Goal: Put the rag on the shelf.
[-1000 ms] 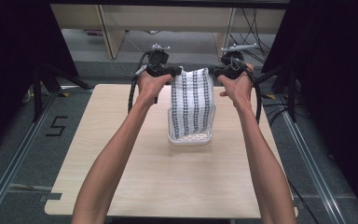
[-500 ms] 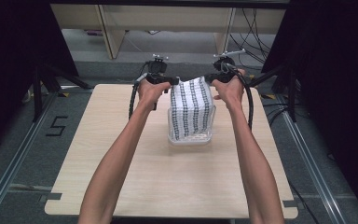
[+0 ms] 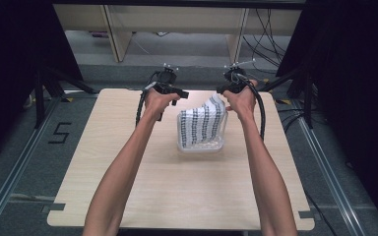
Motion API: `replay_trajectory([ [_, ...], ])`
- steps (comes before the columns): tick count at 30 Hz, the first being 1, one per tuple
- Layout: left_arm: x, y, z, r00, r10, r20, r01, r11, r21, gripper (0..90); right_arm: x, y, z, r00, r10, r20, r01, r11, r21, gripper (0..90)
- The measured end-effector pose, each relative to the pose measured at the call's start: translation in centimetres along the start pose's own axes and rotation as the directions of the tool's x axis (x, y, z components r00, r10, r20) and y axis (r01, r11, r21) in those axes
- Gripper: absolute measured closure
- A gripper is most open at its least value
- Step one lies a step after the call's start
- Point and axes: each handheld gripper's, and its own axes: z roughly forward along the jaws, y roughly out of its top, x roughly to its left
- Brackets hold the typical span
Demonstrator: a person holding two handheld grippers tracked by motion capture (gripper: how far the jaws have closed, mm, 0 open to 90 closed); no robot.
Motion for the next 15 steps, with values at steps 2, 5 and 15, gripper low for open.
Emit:
replay_trajectory([
  [2, 0.0, 0.0, -0.1, 1.0000, -0.001, -0.001, 0.001, 1.0000, -0.002, 60.1, 0.0, 0.0, 0.0, 1.0000, 0.004, -0.002, -0.004, 1.000, 0.002, 80.5],
  [5, 0.0, -0.1, -0.5, 1.0000, 0.009, 0.000, -0.009, 0.9999, -0.006, 60.8, -0.1, -0.1, 0.1, 0.9999, 0.011, 0.006, -0.011, 1.000, 0.010, 74.1],
  [15, 0.0, 0.1, -1.9, 0.9999, 0.011, -0.002, -0.011, 0.9992, -0.037, 60.7, 0.0, -0.1, -0.3, 1.0000, 0.006, 0.000, -0.006, 1.000, 0.012, 73.5],
])
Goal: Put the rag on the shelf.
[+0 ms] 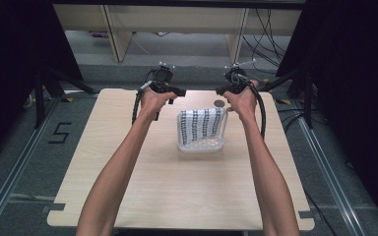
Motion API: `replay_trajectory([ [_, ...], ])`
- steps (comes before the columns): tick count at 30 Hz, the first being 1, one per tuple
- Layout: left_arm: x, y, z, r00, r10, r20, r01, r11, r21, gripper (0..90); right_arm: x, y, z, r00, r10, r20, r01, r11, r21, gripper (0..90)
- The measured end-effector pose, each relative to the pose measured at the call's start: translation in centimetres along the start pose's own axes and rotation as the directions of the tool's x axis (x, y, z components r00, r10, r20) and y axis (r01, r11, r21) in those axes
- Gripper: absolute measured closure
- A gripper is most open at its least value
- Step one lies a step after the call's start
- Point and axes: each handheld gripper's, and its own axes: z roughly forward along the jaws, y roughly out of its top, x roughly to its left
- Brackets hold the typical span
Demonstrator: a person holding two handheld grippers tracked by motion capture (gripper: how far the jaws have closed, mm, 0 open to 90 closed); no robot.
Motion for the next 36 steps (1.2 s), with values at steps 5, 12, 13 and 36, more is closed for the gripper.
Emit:
replay_trajectory([
  [5, 0.0, 0.0, -0.7, 1.0000, 0.001, 0.000, -0.001, 0.9998, -0.021, 59.1, 0.0, 0.0, -0.3, 0.9995, -0.032, 0.002, 0.032, 0.999, -0.015, 71.7],
  [12, -0.3, -0.3, -2.5, 1.0000, 0.004, 0.000, -0.004, 0.9987, -0.051, 49.1, 0.2, -0.3, -1.2, 0.9994, -0.032, 0.013, 0.032, 0.999, -0.023, 64.2],
  [13, -0.3, -0.3, -2.5, 1.0000, 0.004, 0.000, -0.004, 0.9987, -0.051, 47.5, 0.2, -0.3, -1.2, 0.9994, -0.032, 0.013, 0.032, 0.999, -0.023, 64.2],
  [36, -1.8, -2.5, -6.9, 0.9979, 0.031, 0.056, -0.024, 0.9912, -0.131, 36.8, 0.5, -2.2, -5.4, 0.9973, -0.065, -0.033, 0.061, 0.994, -0.091, 48.9],
])
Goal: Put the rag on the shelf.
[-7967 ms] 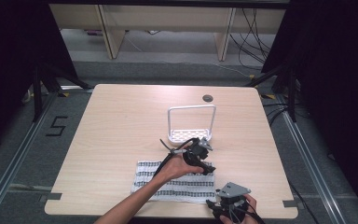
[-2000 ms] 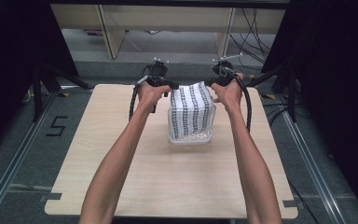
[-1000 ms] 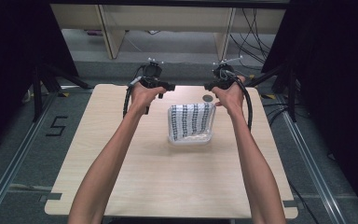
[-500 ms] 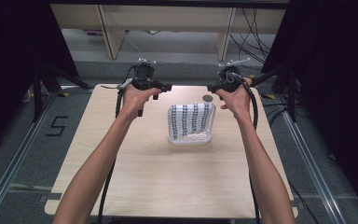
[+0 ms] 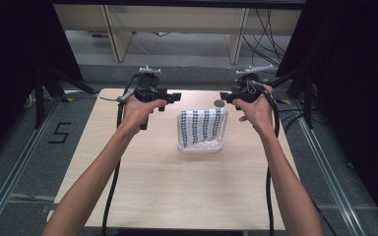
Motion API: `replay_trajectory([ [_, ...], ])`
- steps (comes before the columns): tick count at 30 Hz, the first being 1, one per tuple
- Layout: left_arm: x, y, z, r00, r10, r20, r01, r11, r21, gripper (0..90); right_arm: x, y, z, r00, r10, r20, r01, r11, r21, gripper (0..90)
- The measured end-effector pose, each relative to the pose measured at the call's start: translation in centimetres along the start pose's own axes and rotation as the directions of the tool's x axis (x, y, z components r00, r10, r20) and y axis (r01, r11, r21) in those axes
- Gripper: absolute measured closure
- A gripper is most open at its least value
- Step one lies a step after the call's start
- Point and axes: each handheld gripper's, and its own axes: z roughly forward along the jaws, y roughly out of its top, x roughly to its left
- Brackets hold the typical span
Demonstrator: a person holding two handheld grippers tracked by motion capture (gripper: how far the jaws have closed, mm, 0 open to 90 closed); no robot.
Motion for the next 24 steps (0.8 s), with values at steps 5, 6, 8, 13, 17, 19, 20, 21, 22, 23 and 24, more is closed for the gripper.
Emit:
replay_trajectory([
  [5, -0.6, -0.3, -0.4, 0.9998, 0.015, 0.011, -0.015, 0.9999, -0.008, 36.7, 0.4, -0.4, -0.8, 0.9995, -0.026, -0.015, 0.026, 1.000, -0.013, 48.5],
  [6, -0.7, -0.4, -0.5, 0.9997, 0.018, 0.014, -0.018, 0.9998, -0.011, 36.7, 0.6, -0.6, -0.9, 0.9997, -0.013, -0.019, 0.013, 1.000, -0.016, 48.3],
  [8, -0.6, -0.5, -0.7, 0.9995, 0.025, 0.020, -0.025, 0.9997, -0.006, 36.7, 0.6, -0.7, -1.2, 0.9991, -0.037, -0.020, 0.037, 0.999, -0.011, 48.0],
  [13, -0.8, -0.9, -1.0, 0.9995, 0.023, 0.023, -0.022, 0.9996, -0.019, 36.8, 0.8, -0.9, -1.7, 0.9984, -0.049, -0.030, 0.048, 0.999, -0.025, 47.8],
  [17, -1.1, -1.1, -1.4, 0.9992, 0.035, 0.020, -0.034, 0.9991, -0.026, 36.7, 1.2, -1.2, -2.2, 0.9985, -0.040, -0.036, 0.039, 0.999, -0.029, 47.7],
  [19, -1.2, -1.2, -1.5, 0.9989, 0.037, 0.030, -0.036, 0.9989, -0.030, 36.7, 1.2, -1.3, -2.3, 0.9966, -0.081, -0.018, 0.080, 0.996, -0.051, 47.4],
  [20, -1.3, -1.2, -1.6, 0.9986, 0.048, 0.022, -0.047, 0.9984, -0.030, 36.6, 1.6, -1.3, -2.5, 0.9981, -0.045, -0.041, 0.043, 0.998, -0.036, 47.2],
  [21, -1.4, -1.3, -1.7, 0.9983, 0.058, 0.009, -0.057, 0.9980, -0.027, 36.1, 1.7, -1.4, -2.5, 0.9979, -0.054, -0.037, 0.052, 0.997, -0.053, 46.6],
  [22, -1.5, -1.4, -1.9, 0.9973, 0.074, 0.002, -0.074, 0.9971, -0.018, 34.9, 1.8, -1.4, -2.6, 0.9976, -0.054, -0.044, 0.052, 0.998, -0.043, 45.8],
  [23, -1.5, -1.4, -1.9, 0.9973, 0.074, 0.002, -0.074, 0.9971, -0.018, 33.5, 1.8, -1.4, -2.6, 0.9976, -0.054, -0.044, 0.052, 0.998, -0.043, 45.8],
  [24, -1.6, -1.6, -1.9, 0.9980, 0.063, -0.002, -0.063, 0.9977, -0.026, 32.7, 2.1, -1.6, -2.8, 0.9974, -0.048, -0.054, 0.045, 0.998, -0.052, 43.6],
])
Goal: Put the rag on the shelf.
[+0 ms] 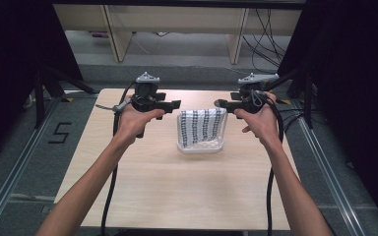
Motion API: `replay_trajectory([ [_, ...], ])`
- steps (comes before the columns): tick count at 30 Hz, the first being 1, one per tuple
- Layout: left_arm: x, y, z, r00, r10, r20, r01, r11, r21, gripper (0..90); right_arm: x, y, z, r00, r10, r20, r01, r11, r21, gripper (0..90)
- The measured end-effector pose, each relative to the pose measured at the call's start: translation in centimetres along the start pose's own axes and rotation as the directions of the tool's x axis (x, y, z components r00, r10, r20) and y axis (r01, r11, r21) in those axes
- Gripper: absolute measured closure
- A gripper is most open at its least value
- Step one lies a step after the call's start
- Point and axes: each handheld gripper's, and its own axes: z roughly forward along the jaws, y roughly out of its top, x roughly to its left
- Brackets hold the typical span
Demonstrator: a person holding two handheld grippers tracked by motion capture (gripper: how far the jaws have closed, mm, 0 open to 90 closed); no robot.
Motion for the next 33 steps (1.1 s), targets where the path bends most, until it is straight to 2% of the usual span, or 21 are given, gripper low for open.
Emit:
replay_trajectory([
  [1, -0.1, -0.3, -0.2, 0.9999, -0.007, 0.014, 0.007, 1.0000, -0.003, 31.8, 0.1, -0.1, 0.0, 1.0000, -0.009, -0.003, 0.009, 1.000, -0.009, 42.4],
  [3, -0.1, -0.4, -0.4, 0.9999, 0.001, 0.011, -0.001, 1.0000, 0.000, 29.7, 0.3, -0.2, -0.2, 1.0000, -0.002, -0.003, 0.002, 1.000, -0.005, 41.2],
  [6, -0.5, -0.8, -0.9, 1.0000, 0.002, 0.007, -0.002, 1.0000, 0.004, 26.5, 0.8, -0.5, -0.5, 0.9997, -0.021, -0.015, 0.020, 1.000, -0.024, 37.2],
  [7, -0.5, -0.9, -1.0, 0.9999, 0.002, 0.010, -0.002, 1.0000, 0.005, 25.6, 1.0, -0.6, -0.6, 0.9998, -0.005, -0.020, 0.004, 1.000, -0.022, 36.2],
  [9, -0.6, -1.1, -1.1, 0.9999, 0.000, 0.010, 0.000, 1.0000, 0.008, 22.7, 1.1, -0.8, -0.7, 0.9999, -0.009, -0.013, 0.009, 0.999, -0.037, 35.2],
  [14, -1.1, -1.8, -1.9, 0.9997, 0.005, 0.025, -0.006, 0.9999, 0.013, 17.1, 1.5, -1.1, -1.0, 0.9997, -0.006, -0.023, 0.006, 0.999, -0.034, 33.6],
  [15, -1.1, -1.8, -1.9, 0.9997, 0.005, 0.025, -0.006, 0.9999, 0.013, 16.7, 1.6, -1.2, -0.9, 0.9997, -0.007, -0.024, 0.006, 0.999, -0.048, 33.3],
  [18, -1.4, -2.3, -2.3, 0.9992, 0.017, 0.035, -0.018, 0.9998, 0.012, 16.7, 1.8, -1.4, -1.2, 0.9996, -0.007, -0.028, 0.006, 0.999, -0.043, 32.4],
  [19, -1.5, -2.4, -2.5, 0.9989, 0.027, 0.039, -0.028, 0.9995, 0.018, 16.4, 1.7, -1.4, -1.2, 0.9993, -0.029, -0.022, 0.028, 0.998, -0.050, 31.7],
  [21, -1.8, -2.8, -2.7, 0.9988, 0.018, 0.046, -0.018, 0.9998, 0.009, 15.9, 2.1, -1.7, -1.3, 0.9997, 0.004, -0.026, -0.005, 0.999, -0.041, 30.8],
  [23, -1.8, -3.0, -2.9, 0.9985, 0.030, 0.045, -0.031, 0.9994, 0.018, 15.9, 2.1, -1.9, -1.3, 0.9996, -0.007, -0.029, 0.005, 0.999, -0.048, 30.6],
  [29, -2.5, -4.4, -3.4, 0.9976, 0.020, 0.067, -0.021, 0.9997, 0.010, 15.9, 2.4, -3.1, -1.6, 0.9993, 0.005, -0.038, -0.007, 0.999, -0.054, 30.6],
  [31, -2.6, -4.6, -3.4, 0.9972, 0.022, 0.071, -0.022, 0.9997, 0.004, 15.8, 2.4, -3.3, -1.6, 0.9990, 0.000, -0.045, -0.003, 0.999, -0.048, 30.6],
  [32, -2.6, -4.8, -3.5, 0.9973, 0.023, 0.070, -0.023, 0.9997, 0.007, 15.8, 2.3, -3.5, -1.5, 0.9986, -0.018, -0.049, 0.015, 0.999, -0.050, 30.6],
  [33, -2.6, -5.2, -3.6, 0.9969, 0.026, 0.074, -0.027, 0.9996, 0.011, 15.9, 2.6, -4.0, -1.6, 0.9987, 0.001, -0.051, -0.004, 0.998, -0.055, 30.6],
])
